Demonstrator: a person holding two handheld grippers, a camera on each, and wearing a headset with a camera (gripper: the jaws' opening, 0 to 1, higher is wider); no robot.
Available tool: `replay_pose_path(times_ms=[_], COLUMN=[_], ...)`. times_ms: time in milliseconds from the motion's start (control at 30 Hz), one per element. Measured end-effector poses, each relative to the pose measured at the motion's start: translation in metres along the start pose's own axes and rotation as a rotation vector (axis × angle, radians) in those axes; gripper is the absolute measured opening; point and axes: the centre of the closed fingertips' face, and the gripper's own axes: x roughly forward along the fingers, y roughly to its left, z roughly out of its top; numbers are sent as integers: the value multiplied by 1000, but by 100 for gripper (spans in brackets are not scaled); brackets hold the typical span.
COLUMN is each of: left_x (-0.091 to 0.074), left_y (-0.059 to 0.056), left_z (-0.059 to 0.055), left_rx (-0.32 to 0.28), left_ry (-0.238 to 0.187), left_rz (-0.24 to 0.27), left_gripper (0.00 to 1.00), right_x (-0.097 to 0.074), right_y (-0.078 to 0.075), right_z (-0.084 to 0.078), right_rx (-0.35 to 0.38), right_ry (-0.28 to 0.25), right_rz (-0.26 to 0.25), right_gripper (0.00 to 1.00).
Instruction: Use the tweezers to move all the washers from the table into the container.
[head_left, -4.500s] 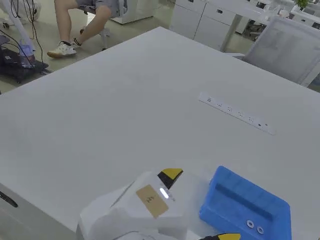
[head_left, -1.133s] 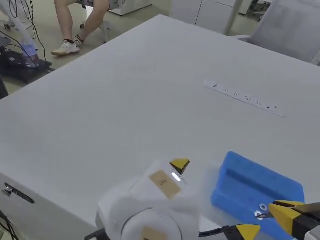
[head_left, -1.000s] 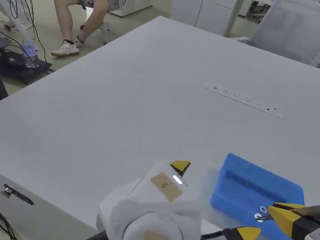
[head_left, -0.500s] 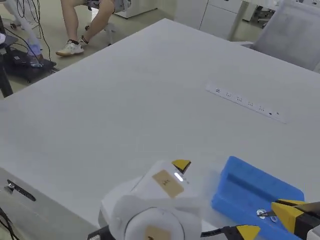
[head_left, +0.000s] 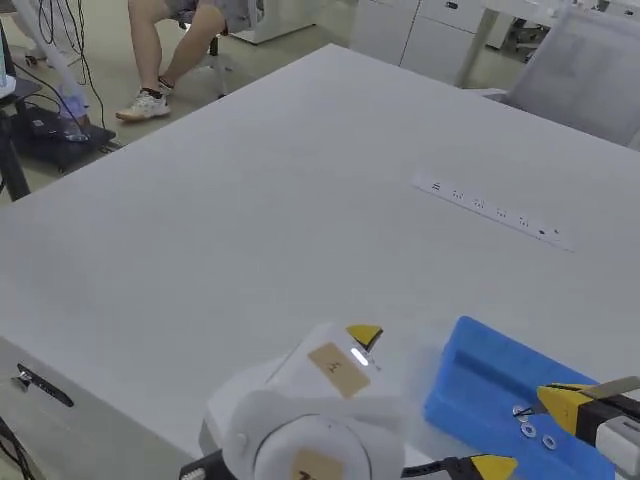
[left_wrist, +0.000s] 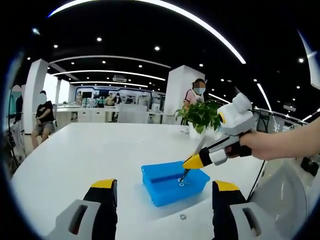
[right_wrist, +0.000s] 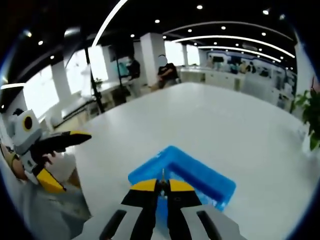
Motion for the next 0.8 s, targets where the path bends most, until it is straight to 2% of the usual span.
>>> replay_pose_path(times_ms=[233, 800], left_x=[0, 1], left_y=[-1, -2], left_z=[-1, -3], left_rx=[2, 3], left_ry=[4, 15], left_rz=[-4, -14], left_gripper=[78, 78], right_x=[12, 29], right_y=[-7, -19], right_z=[-7, -16], right_rx=[-15, -37], right_ry=[45, 103], right_rz=[8, 9], right_gripper=[3, 3])
